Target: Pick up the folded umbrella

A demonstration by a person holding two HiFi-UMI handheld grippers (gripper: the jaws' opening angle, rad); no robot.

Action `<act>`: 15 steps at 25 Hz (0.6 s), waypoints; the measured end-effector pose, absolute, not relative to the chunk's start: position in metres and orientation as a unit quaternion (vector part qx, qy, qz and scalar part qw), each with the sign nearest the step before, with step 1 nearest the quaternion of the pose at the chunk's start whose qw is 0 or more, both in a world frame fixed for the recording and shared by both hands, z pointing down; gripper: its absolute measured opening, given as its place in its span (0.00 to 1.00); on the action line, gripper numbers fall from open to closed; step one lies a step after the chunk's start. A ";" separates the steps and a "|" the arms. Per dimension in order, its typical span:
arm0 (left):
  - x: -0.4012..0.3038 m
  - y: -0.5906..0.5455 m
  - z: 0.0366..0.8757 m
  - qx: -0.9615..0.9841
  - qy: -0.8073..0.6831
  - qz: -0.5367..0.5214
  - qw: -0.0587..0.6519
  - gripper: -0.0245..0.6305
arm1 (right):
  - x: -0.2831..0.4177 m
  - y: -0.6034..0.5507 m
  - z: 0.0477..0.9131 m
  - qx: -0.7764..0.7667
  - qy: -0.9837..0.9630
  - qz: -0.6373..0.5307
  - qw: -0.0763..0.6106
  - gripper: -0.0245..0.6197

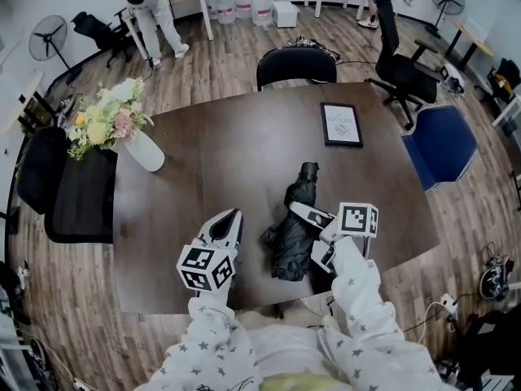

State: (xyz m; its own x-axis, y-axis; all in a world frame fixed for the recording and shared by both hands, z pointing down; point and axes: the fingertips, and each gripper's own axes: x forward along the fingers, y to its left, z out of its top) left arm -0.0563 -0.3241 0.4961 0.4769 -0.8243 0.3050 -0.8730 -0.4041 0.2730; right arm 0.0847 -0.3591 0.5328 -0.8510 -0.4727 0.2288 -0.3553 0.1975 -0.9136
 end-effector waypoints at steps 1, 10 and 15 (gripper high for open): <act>-0.058 -0.325 0.492 0.836 -0.509 0.058 0.196 0.07 | 0.086 -0.360 0.527 -0.268 0.777 -0.567 0.056 0.39; -0.073 -0.329 0.448 0.837 -0.525 0.041 0.148 0.08 | 0.095 -0.363 0.472 -0.254 0.803 -0.527 0.115 0.39; -0.078 -0.329 0.425 0.837 -0.533 0.030 0.124 0.08 | 0.101 -0.363 0.444 -0.247 0.799 -0.527 0.149 0.39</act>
State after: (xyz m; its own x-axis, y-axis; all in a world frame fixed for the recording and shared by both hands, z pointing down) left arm -0.0777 -0.3287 0.4249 0.4306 -0.8839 0.1826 -0.8989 -0.4018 0.1750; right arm 0.1015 -0.3628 0.4442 -0.8330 -0.5529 0.0220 -0.2384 0.3228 -0.9160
